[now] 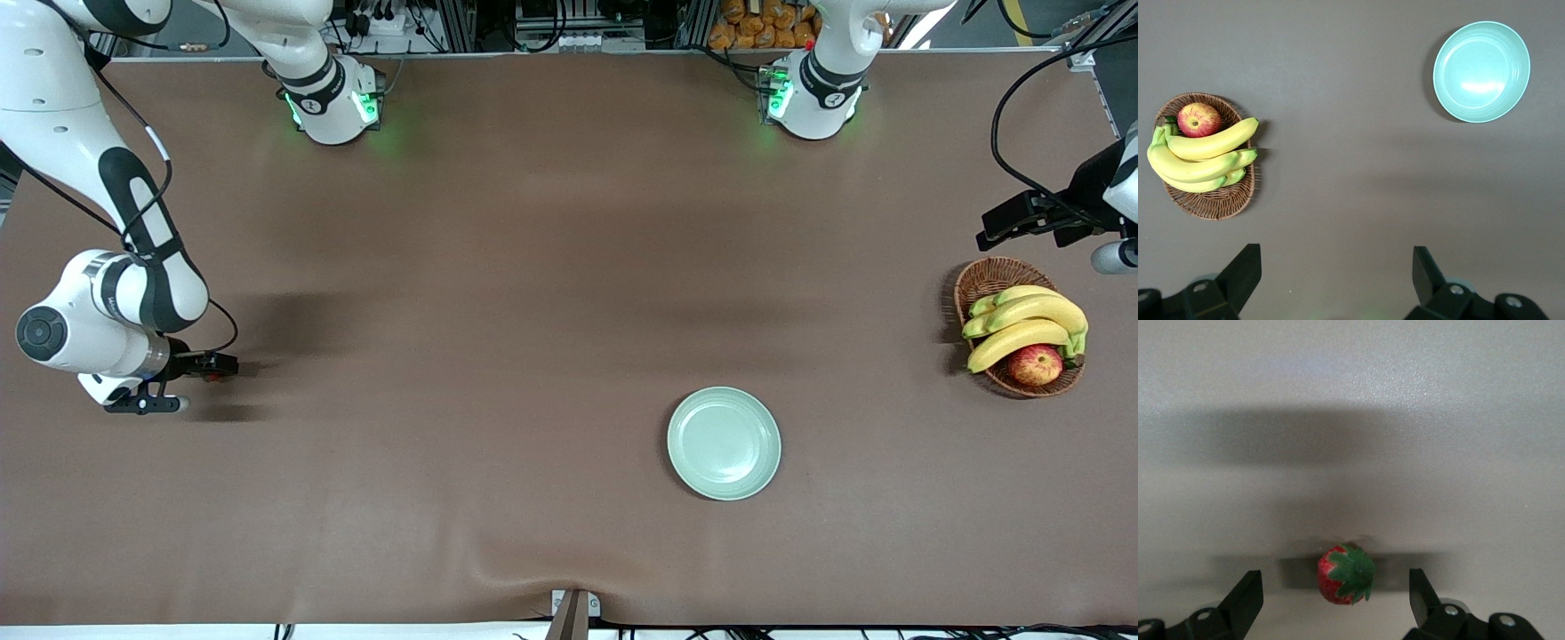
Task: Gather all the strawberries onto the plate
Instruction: 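Close the right gripper on the strawberry and lift it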
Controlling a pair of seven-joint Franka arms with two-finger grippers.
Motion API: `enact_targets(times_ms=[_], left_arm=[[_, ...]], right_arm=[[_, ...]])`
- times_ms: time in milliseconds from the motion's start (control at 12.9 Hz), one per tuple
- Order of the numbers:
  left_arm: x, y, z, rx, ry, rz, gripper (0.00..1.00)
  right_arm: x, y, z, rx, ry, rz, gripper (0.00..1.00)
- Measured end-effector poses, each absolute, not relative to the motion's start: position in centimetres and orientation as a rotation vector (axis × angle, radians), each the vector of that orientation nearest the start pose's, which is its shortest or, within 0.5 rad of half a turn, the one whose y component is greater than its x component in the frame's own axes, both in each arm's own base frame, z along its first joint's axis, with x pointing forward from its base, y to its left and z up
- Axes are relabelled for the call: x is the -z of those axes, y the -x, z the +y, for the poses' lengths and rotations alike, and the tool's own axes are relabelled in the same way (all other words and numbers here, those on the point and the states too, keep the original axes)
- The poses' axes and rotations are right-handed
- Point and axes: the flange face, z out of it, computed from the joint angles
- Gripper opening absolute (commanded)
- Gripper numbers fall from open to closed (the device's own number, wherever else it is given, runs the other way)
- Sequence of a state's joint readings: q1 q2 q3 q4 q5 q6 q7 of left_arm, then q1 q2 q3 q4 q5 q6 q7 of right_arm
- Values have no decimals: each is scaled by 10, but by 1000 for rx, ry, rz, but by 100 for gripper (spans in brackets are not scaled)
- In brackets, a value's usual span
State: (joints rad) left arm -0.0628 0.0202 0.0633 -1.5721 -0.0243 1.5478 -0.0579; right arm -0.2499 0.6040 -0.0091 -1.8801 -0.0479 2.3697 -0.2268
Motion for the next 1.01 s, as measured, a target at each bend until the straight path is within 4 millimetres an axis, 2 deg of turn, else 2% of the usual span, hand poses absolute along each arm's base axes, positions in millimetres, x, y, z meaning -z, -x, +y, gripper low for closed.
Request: enact_targets(times_ms=[619,696,851,1006], left_arm=[[-610,-558,-3,-72,3161,-92,100],[-610,-558,-3,-72,3161,-93,100],[-610,-558,-3,-72,3161,-92,100],[-610,-558,-3,-72,3161,-92,100]], right_arm=[[-179,-605,-155,-172,3142,-40,0],[-186,-611,-150,-142,3143,-86,0],[-215,-626,-133,-60,3140,-210,0],[-256,-640,-98,37,3120,-327,0]])
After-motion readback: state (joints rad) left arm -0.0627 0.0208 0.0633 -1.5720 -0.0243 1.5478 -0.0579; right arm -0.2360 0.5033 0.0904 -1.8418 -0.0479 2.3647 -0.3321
